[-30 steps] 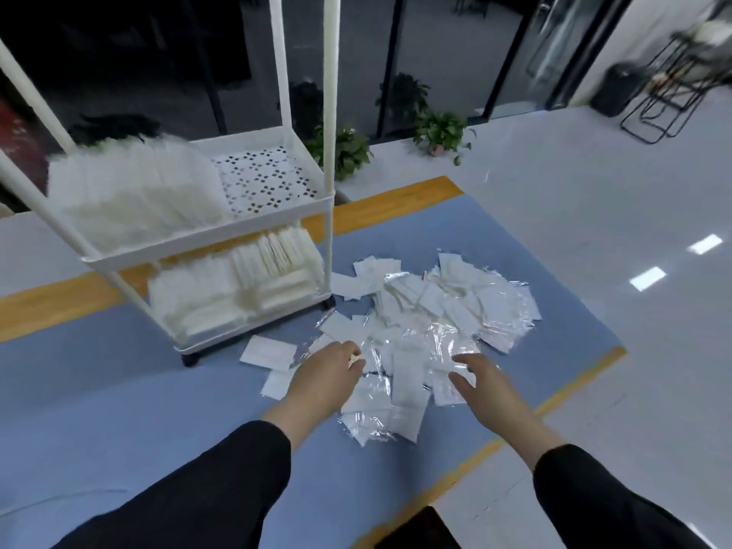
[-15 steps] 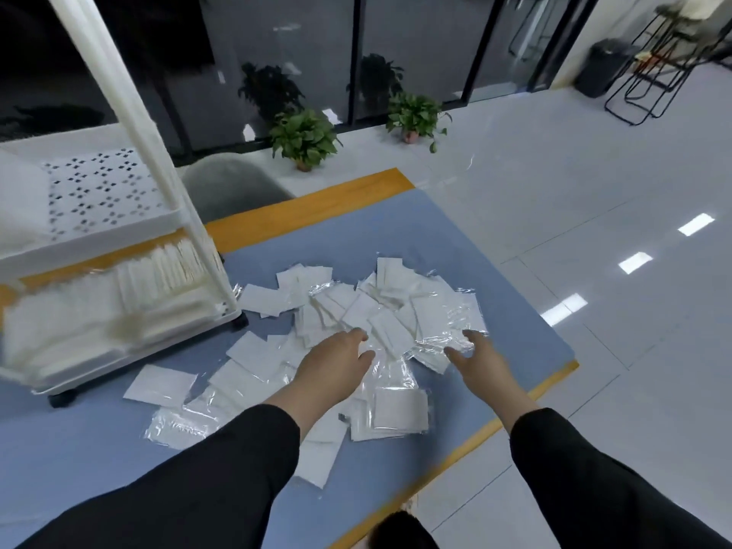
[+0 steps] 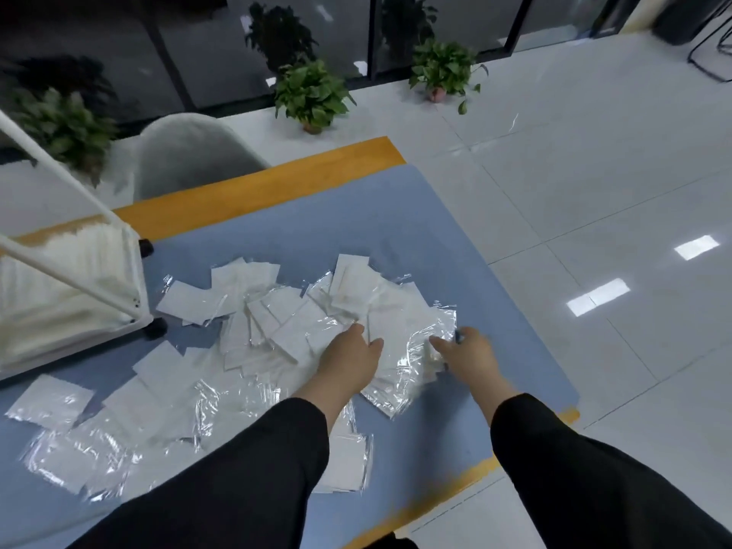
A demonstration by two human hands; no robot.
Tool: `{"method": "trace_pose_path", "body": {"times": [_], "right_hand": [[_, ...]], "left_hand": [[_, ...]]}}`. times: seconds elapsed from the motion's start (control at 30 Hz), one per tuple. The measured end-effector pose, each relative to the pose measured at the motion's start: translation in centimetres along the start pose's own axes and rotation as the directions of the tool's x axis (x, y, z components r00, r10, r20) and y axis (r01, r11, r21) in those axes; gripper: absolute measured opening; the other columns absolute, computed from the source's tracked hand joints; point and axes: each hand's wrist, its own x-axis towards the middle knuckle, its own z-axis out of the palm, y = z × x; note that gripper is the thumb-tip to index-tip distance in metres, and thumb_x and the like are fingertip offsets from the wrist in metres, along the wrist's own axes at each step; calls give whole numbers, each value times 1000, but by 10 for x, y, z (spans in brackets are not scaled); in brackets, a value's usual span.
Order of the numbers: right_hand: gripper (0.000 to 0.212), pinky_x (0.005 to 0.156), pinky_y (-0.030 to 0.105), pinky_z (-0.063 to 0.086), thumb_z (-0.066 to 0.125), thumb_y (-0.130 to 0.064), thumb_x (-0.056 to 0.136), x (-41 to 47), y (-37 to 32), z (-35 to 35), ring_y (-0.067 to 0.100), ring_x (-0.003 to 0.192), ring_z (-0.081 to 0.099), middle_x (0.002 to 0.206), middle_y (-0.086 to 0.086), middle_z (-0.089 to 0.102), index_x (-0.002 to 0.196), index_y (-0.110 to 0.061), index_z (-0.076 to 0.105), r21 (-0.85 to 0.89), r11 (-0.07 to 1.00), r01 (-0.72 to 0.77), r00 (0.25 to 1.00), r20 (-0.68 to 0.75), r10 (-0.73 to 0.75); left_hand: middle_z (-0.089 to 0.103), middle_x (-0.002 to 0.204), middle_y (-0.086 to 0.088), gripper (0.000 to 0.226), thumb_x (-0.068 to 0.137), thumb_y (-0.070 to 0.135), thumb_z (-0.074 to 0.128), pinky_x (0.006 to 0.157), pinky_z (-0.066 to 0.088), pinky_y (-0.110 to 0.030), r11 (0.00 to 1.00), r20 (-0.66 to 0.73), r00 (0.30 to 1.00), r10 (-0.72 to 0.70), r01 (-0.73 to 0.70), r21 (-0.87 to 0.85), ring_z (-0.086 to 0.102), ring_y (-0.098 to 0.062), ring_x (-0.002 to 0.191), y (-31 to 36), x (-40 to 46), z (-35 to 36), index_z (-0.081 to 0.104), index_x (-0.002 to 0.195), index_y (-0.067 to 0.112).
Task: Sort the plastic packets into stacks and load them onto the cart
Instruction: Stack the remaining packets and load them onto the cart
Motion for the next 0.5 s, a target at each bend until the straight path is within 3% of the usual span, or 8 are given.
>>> {"method": "trace_pose_path", "body": {"times": [0.13,0.23,0.33,0.4,0.5], "right_hand": [[47,73,36,51,79,-43,79,1,-13,14,30,83,65,90,8,65,96,-14,47,-23,999,46,999,1,-46],[44,61,31,36,76,-40,84,3,-19,21,26,80,55,78,0,54,96,-9,48,15,1000,14,999,-29,-14],[47,67,32,44,76,-47,83,6,-23,25,27,79,58,77,-1,54,93,-10,49,106,994,-3,1000,-1,3],[50,65,35,48,78,-53,78,2,-24,24,26,67,60,73,3,59,86,-9,54,221,975,-13,999,48,2],[41,58,34,52,83,-39,76,-2,-22,24,23,59,60,71,5,64,94,-6,66,406,914,-21,993,116,-29]], "left_hand": [[51,136,-22,47,102,38,49,102,45,-38,995,-90,995,-35,43,86,52,-38,123,2,19,17,52,136,6],[49,138,-17,45,100,37,54,104,44,-40,998,-97,995,-24,29,57,52,-35,124,6,27,29,54,137,12],[45,145,-12,56,98,37,61,110,40,-39,1000,-122,993,-5,7,20,48,-32,132,10,31,35,47,149,18],[47,144,-10,53,96,29,65,109,42,-39,1000,-140,990,27,-28,0,51,-30,130,9,32,38,51,146,19],[53,142,-6,45,95,16,64,107,44,-38,994,-142,985,95,-101,-38,57,-26,124,9,29,41,58,140,18]]}}
